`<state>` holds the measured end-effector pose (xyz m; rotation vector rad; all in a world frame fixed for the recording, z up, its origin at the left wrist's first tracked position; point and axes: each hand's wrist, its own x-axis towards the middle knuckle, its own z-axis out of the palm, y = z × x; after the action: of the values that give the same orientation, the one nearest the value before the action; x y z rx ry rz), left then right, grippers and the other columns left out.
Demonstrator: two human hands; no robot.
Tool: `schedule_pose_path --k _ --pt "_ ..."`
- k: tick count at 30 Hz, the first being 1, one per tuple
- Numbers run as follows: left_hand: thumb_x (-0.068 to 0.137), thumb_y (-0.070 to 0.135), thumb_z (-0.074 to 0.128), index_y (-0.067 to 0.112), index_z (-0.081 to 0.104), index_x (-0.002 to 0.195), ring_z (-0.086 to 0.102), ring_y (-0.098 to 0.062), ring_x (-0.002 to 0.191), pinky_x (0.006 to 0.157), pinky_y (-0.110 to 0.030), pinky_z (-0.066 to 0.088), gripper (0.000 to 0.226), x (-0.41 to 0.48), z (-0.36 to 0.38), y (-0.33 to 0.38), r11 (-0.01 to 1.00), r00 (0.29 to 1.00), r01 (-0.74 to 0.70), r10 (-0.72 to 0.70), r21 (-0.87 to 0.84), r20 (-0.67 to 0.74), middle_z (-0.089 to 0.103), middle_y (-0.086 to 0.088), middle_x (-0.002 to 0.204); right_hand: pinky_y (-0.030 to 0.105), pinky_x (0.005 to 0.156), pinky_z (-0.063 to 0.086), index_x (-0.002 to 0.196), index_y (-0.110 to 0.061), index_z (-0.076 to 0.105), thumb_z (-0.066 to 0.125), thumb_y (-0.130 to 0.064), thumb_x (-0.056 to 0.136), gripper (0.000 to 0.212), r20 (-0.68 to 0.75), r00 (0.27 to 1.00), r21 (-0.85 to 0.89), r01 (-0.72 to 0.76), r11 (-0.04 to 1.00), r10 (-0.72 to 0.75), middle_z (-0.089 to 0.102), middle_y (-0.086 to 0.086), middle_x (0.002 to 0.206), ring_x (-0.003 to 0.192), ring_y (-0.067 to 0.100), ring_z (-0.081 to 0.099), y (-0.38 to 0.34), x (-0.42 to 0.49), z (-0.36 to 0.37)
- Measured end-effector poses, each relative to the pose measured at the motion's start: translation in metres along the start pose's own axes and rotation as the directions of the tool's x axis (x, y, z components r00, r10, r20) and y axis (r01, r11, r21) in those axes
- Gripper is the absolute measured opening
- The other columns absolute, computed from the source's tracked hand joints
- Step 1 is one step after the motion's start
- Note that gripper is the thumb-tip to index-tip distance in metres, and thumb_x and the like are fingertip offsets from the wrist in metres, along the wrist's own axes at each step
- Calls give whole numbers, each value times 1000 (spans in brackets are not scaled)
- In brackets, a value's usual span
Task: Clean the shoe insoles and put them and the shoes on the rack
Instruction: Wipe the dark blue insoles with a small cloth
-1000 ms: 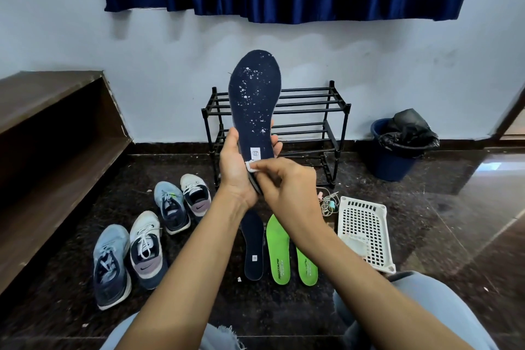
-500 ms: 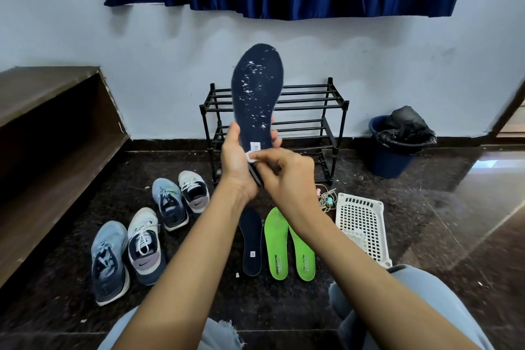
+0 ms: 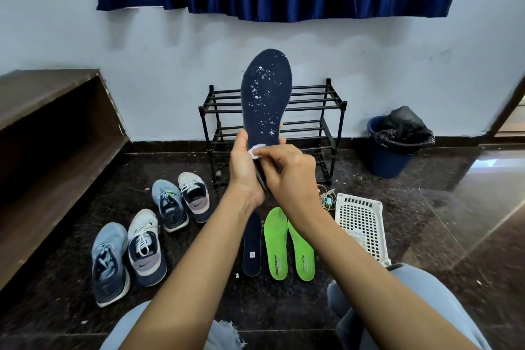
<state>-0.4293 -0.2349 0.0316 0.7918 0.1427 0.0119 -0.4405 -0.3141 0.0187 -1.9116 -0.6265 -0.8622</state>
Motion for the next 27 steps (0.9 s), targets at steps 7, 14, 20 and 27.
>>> schedule_pose_path --k 7,14,20,27 --pt "102 54 24 8 69 104 62 -17 69 73 -27 51 65 4 -6 10 999 999 -48 48 -11 -19 66 -7 78 24 76 48 85 -10 75 62 -1 74 19 32 999 45 -13 999 12 73 3 83 77 19 67 -5 -8 5" --pt "102 50 29 7 64 114 66 -16 83 73 -22 56 57 -1 0 -4 1000 1000 3 -3 10 -22 68 -6 97 21 78 45 83 -10 74 60 0 72 20 1 999 -44 -48 998 48 73 4 82 78 22 67 0 9 4" --pt "104 45 29 4 64 106 61 -17 69 71 -29 54 54 11 -8 19 993 993 -116 116 -19 -26 69 -8 92 16 76 47 85 -10 76 66 3 73 20 169 980 47 -118 992 108 74 4 82 75 13 66 -5 -2 0" --pt "104 48 26 4 61 116 61 -18 75 74 -30 54 58 10 -11 22 988 992 -126 126 -84 -4 68 -8 101 15 77 48 85 -11 76 67 1 74 18 190 976 77 -127 989 111 74 2 85 78 10 66 -6 -8 -4"
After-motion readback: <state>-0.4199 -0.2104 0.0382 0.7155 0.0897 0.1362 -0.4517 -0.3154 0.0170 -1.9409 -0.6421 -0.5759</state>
